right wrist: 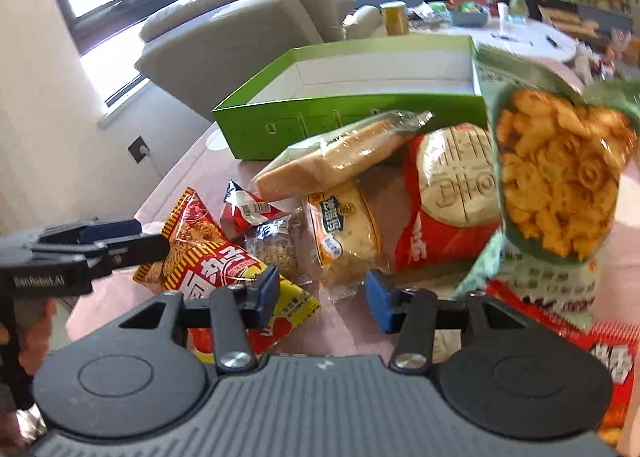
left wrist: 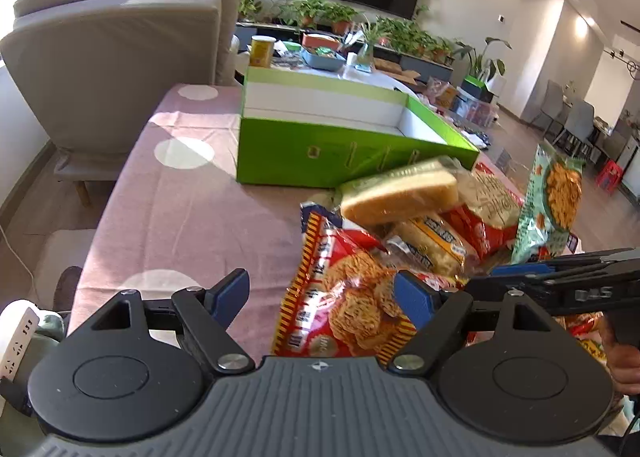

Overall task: Organize snacks
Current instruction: 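Grasp the red cracker bag with the left gripper while the right gripper grasps the crayfish chip bag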

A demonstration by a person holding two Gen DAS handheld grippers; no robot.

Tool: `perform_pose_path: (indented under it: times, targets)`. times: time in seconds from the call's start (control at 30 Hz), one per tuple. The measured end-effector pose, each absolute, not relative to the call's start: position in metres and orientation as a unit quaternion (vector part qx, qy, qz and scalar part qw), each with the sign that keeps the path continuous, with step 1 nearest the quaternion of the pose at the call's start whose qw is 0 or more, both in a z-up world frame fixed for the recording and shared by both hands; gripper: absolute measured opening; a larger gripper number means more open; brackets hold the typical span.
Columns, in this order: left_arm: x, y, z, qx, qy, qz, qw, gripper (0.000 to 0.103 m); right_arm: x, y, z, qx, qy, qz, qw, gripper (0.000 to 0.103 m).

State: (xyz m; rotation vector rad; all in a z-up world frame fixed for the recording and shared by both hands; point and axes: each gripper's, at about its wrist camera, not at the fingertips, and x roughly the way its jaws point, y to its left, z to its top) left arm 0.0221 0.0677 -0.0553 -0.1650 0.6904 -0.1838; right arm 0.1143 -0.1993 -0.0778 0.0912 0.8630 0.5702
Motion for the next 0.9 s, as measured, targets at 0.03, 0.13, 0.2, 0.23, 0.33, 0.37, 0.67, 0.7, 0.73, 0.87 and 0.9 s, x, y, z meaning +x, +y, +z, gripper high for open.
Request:
perform_pose_path:
  times: [0.03,0.13,0.2,0.23,0.33,0.37,0.67,0.7,0.73,0.87,0.9]
  targets:
    - [0.023,0.067,-0.057,-0.079,0.339,-0.092,0.933,0.074,0.114,-0.198,-0.078,0.054,0.418,0.282,0.862,0.078]
    - [0.024,0.067,-0.063,-0.086,0.344,-0.102,0.929,0.057,0.111,-0.198,-0.077,0.066,0.427,0.317,0.844,0.079]
    - [0.024,0.068,-0.064,-0.093,0.345,-0.11,0.928,0.051,0.111,-0.189,-0.081,0.053,0.438,0.325,0.836,0.079]
    - [0.024,0.068,-0.064,-0.095,0.345,-0.116,0.927,0.048,0.112,-0.183,-0.084,0.048,0.445,0.324,0.834,0.079]
    - [0.023,0.067,-0.066,-0.088,0.353,-0.131,0.922,0.047,0.116,-0.177,-0.092,0.077,0.456,0.331,0.822,0.078]
    - [0.022,0.067,-0.067,-0.087,0.353,-0.131,0.922,0.048,0.115,-0.176,-0.094,0.087,0.456,0.337,0.819,0.078]
    - [0.026,0.079,-0.065,-0.094,0.335,-0.118,0.93,0.09,0.11,-0.181,-0.085,0.054,0.428,0.326,0.841,0.077]
    - [0.029,0.079,-0.068,-0.1,0.339,-0.125,0.927,0.09,0.11,-0.182,-0.085,0.054,0.428,0.326,0.841,0.077]
    - [0.032,0.079,-0.072,-0.109,0.347,-0.129,0.923,0.09,0.11,-0.181,-0.086,0.053,0.428,0.325,0.842,0.077]
    - [0.038,0.076,-0.088,-0.147,0.366,-0.157,0.905,0.063,0.11,-0.181,-0.087,0.052,0.427,0.324,0.843,0.077]
    - [0.037,0.075,-0.087,-0.156,0.366,-0.17,0.901,0.06,0.11,-0.18,-0.087,0.051,0.424,0.322,0.845,0.077]
